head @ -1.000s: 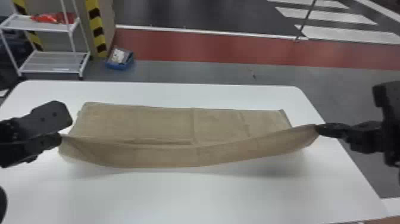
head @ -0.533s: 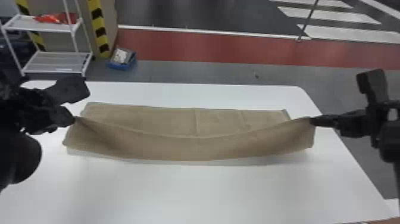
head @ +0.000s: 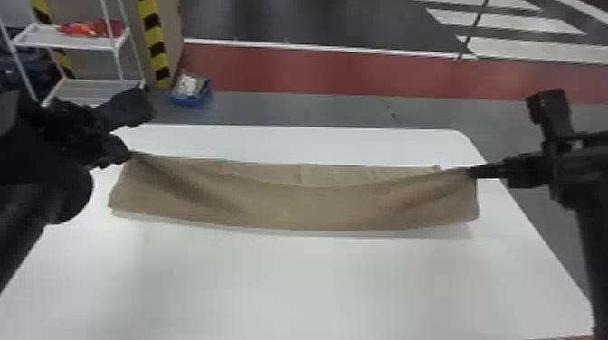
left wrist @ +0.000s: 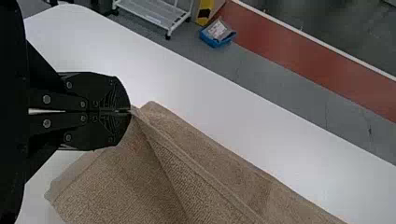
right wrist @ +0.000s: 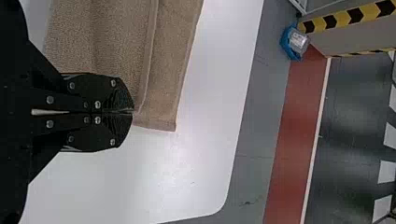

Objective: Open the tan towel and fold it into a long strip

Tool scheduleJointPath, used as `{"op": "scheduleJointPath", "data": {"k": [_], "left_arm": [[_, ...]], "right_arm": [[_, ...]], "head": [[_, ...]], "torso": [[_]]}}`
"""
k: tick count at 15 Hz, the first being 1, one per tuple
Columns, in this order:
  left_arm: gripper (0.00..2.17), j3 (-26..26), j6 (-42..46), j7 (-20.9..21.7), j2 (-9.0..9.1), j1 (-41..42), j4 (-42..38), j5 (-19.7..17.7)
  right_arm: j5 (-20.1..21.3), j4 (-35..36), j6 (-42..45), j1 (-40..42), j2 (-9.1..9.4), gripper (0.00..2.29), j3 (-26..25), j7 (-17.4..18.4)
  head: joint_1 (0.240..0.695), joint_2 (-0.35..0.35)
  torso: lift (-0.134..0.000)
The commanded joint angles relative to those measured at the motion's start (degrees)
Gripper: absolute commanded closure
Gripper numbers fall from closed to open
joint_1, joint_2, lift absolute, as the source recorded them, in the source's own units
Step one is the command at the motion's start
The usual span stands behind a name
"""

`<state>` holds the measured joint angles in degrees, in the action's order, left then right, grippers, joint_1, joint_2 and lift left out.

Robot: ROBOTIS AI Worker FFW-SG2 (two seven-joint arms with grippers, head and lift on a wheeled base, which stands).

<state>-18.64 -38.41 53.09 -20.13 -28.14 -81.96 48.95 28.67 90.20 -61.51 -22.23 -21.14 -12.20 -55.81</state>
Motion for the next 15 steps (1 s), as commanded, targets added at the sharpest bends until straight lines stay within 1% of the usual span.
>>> {"op": "scheduleJointPath", "data": {"k": [1,3,7,11,15], "left_arm": [[2.14,-1.0,2.8,-1.1,1.06,-3.1,6.0,-0.6],[2.14,-2.1,2.9,-2.0,1.94,-5.7,10.8,-0.6],[2.14,-4.4,4.7,-4.0,2.73,-10.0,18.1,-1.0],[2.14,-4.6,5.8,-6.0,3.0,-11.7,21.5,-1.0],[2.14,-4.5,6.3,-6.2,3.0,-12.4,22.5,-1.3]], "right_arm": [[0.6,-2.9,-0.1,-2.2,0.23,1.43,1.3,0.0],[1.0,-6.4,0.0,-4.7,0.4,1.43,2.1,0.1],[2.2,-13.6,0.6,-9.3,0.49,1.43,4.9,0.6],[2.7,-19.6,1.3,-13.5,0.49,1.43,5.7,1.6],[2.1,-24.0,3.0,-16.8,0.49,1.43,6.2,3.1]], "head": [[0.683,-0.135],[0.678,-0.132],[0.677,-0.122],[0.671,-0.116],[0.662,-0.116]], "torso": [[-0.125],[-0.125],[-0.125],[-0.125],[-0.125]]}}
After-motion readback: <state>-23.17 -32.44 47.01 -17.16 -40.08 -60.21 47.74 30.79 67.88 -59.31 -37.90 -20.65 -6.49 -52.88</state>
